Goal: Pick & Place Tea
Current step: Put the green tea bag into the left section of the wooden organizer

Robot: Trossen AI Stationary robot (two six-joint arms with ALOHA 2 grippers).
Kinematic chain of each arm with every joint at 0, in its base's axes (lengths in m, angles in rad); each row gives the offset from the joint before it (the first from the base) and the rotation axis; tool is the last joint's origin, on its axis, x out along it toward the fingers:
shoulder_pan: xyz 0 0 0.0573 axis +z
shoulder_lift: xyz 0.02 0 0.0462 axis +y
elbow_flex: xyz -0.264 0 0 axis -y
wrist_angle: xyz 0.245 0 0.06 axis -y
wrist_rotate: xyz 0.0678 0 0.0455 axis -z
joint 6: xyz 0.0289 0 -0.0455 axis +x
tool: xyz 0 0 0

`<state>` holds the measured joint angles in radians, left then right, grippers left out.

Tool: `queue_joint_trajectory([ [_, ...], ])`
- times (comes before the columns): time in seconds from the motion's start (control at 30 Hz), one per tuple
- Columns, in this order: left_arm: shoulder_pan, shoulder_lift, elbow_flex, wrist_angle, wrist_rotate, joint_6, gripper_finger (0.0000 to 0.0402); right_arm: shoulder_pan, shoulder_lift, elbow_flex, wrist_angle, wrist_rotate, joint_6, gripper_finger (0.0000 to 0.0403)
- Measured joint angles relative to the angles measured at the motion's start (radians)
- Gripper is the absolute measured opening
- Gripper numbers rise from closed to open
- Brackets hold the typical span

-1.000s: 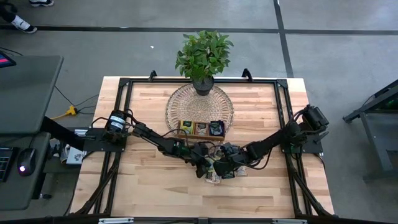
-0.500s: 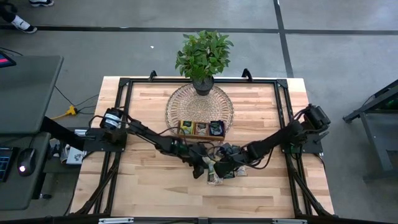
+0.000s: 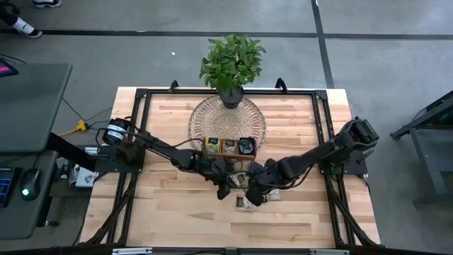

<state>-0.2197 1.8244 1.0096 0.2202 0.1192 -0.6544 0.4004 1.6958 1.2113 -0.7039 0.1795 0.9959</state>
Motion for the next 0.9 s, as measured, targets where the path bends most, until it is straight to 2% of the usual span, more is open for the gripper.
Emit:
queue_joint_trajectory([
  [0.23,0.042,-0.041,0.000,-0.005,0.009,0.003,0.0001,0.027,0.000,0.197,-0.276,0.145,-0.153,0.0000],
  [0.43,0.089,-0.050,0.001,0.028,0.081,-0.001,0.0001,0.073,0.000,0.282,-0.365,0.281,-0.318,0.0000],
  [0.57,0.110,-0.050,0.002,0.063,0.129,-0.005,0.0001,0.095,0.003,0.282,-0.384,0.285,-0.371,0.0000],
  [0.8,0.115,-0.050,0.002,0.139,0.144,0.018,0.0002,0.129,0.011,0.282,-0.451,0.288,-0.372,0.0000],
  [0.9,0.115,-0.050,0.002,0.197,0.166,0.048,0.0020,0.133,0.018,0.282,-0.453,0.291,-0.384,0.0000],
])
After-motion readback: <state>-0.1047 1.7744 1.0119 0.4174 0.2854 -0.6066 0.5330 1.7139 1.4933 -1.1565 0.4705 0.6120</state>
